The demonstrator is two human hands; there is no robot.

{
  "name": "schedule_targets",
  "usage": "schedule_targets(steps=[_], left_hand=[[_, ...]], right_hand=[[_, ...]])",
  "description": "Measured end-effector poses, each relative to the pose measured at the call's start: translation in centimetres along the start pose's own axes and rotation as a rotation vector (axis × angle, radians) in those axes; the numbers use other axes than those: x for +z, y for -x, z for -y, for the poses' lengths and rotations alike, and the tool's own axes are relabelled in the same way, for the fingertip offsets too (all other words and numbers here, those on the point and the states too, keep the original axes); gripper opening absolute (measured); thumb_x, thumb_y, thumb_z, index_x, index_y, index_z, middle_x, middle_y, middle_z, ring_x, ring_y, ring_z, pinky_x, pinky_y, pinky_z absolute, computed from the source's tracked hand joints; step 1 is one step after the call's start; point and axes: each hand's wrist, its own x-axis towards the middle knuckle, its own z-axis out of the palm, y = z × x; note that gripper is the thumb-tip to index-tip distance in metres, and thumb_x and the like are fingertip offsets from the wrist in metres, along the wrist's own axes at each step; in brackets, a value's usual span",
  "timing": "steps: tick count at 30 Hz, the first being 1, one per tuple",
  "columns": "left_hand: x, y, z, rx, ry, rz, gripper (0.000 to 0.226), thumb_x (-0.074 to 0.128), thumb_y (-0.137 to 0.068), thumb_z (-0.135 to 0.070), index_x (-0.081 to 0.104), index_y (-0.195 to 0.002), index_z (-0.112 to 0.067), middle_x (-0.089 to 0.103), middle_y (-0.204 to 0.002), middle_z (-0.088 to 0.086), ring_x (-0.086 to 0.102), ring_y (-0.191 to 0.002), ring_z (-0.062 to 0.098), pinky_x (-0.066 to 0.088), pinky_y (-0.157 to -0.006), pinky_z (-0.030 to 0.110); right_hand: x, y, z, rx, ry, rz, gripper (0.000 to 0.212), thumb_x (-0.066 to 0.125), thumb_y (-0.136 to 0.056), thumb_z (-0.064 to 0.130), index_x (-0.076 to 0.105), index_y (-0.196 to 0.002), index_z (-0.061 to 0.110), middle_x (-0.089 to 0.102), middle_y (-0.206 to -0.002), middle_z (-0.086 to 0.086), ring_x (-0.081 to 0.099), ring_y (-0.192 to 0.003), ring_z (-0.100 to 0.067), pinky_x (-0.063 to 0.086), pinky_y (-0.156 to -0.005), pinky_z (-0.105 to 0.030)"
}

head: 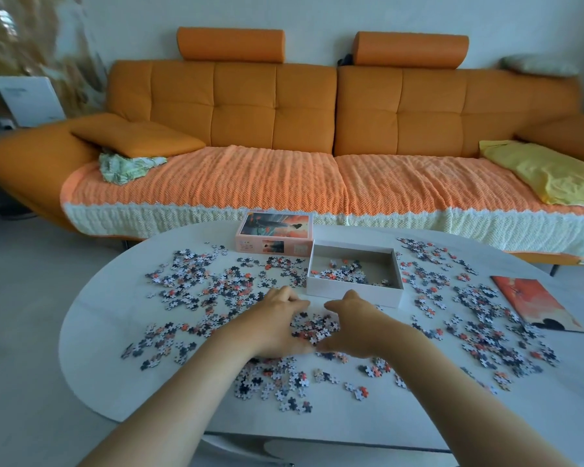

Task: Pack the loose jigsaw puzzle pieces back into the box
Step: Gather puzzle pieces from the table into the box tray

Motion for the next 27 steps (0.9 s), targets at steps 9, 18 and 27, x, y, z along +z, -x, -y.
schedule_targets(steps=[9, 18, 27], left_hand=[[0.7, -0.7, -0.1, 0.033, 0.129, -0.153, 0.035, 0.066, -0.089, -0.027, 0.063, -0.124, -0.023, 0.051, -0.109, -0.009, 0.048, -0.108, 0.01, 0.042, -0.095, 0.028], [0.4, -1.5, -0.1, -0.047, 0.327, -0.205, 0.019, 0.075, -0.08, -0.011, 0.07, -0.097, -0.019, 0.067, -0.091, -0.008, 0.062, -0.083, 0.008, 0.046, -0.071, 0.018], [-2.7, -4.3, -1.3, -0.041, 0.507, -0.354, 0.017, 0.077, -0.081, -0.014, 0.07, -0.094, -0.023, 0.069, -0.089, -0.01, 0.061, -0.082, 0.006, 0.044, -0.069, 0.022]], right_hand=[[0.2, -1.2, 1.1, 0.0, -0.186, -0.097, 0.047, 0.078, -0.077, 0.031, 0.061, -0.12, 0.025, 0.054, -0.114, -0.001, 0.058, -0.084, -0.015, 0.046, -0.06, -0.019], [0.0, -2.2, 0.9, 0.035, -0.298, -0.145, 0.021, 0.069, -0.078, 0.009, 0.074, -0.095, 0.021, 0.066, -0.079, 0.004, 0.06, -0.06, -0.015, 0.05, -0.049, -0.02], [-3.3, -2.8, -0.8, -0.007, -0.535, -0.382, 0.01, 0.077, -0.08, 0.015, 0.076, -0.087, 0.022, 0.073, -0.077, -0.002, 0.07, -0.061, -0.02, 0.047, -0.042, -0.017]])
